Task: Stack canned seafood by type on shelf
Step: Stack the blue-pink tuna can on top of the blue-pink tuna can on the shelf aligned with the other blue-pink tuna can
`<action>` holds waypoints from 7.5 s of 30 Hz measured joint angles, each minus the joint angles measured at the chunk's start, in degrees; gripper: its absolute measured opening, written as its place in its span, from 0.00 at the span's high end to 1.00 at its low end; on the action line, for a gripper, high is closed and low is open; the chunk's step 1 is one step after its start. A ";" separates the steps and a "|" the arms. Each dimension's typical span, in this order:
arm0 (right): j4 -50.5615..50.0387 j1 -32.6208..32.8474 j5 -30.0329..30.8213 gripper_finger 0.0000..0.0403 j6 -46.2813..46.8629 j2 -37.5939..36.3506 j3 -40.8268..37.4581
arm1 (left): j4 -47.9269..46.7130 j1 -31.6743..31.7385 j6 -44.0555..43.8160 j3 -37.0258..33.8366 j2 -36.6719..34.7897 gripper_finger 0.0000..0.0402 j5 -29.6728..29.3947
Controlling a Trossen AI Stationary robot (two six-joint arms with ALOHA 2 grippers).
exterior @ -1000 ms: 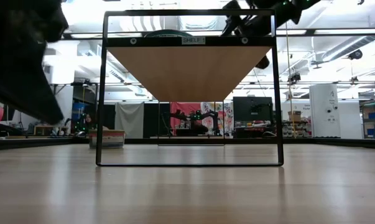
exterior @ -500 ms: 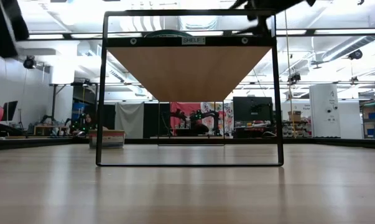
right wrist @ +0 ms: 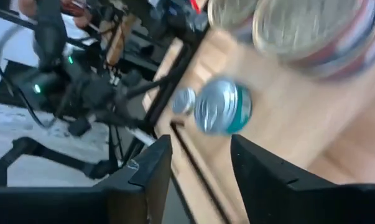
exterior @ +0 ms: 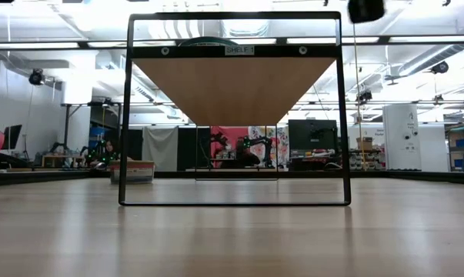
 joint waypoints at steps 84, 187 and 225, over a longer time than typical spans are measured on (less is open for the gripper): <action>-49.42 20.91 19.06 0.98 69.41 12.05 -19.68 | -7.91 2.73 -2.55 -0.07 1.24 1.00 -14.41; -32.85 42.12 19.19 0.98 24.60 28.82 8.09 | 33.23 -2.79 -5.89 0.06 18.22 1.00 -18.04; 8.94 41.80 18.30 0.98 30.70 32.28 -13.66 | 9.73 -1.84 -11.95 25.94 37.28 1.00 -18.97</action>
